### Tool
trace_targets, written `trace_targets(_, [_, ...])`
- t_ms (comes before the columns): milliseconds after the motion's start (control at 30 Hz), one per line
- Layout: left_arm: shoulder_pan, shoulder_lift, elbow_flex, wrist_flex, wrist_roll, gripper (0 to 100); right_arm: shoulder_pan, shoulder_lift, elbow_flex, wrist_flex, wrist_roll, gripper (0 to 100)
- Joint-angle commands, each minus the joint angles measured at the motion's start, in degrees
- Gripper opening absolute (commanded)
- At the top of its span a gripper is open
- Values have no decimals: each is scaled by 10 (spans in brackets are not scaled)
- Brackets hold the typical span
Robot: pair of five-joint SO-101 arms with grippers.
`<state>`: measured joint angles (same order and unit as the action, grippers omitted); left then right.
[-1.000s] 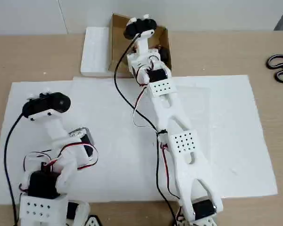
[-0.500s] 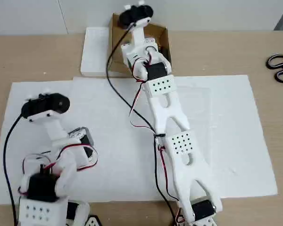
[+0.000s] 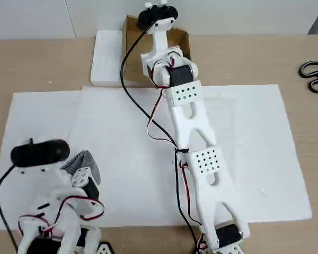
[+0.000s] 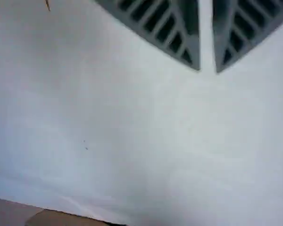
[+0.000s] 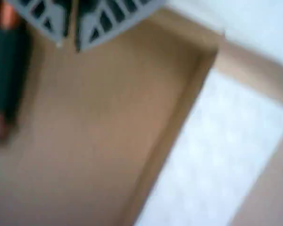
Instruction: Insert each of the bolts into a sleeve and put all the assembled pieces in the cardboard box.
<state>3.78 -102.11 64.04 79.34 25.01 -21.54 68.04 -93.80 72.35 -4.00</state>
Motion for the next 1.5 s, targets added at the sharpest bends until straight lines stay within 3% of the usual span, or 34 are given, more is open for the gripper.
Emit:
trace_targets(0, [-4,-19,1,11,-5,6,-5,-79,-27,67,-14,3])
trace_targets(367, [-4,-19,21,7,-9,6,-8,-196,-27,264,-86,4])
trace_targets(800, [-110,-20,55,-22,-42,6,5,-364,-26,273,-66,4])
trace_targets(967, [-106,-20,73,-18,-43,6,6,-405,-25,278,-61,4])
trace_targets(1167, [-110,-20,90,-21,-42,6,6,-473,-23,280,3,4])
trace_targets(1467, [-110,-20,91,-21,-43,6,25,-732,260,278,13,4])
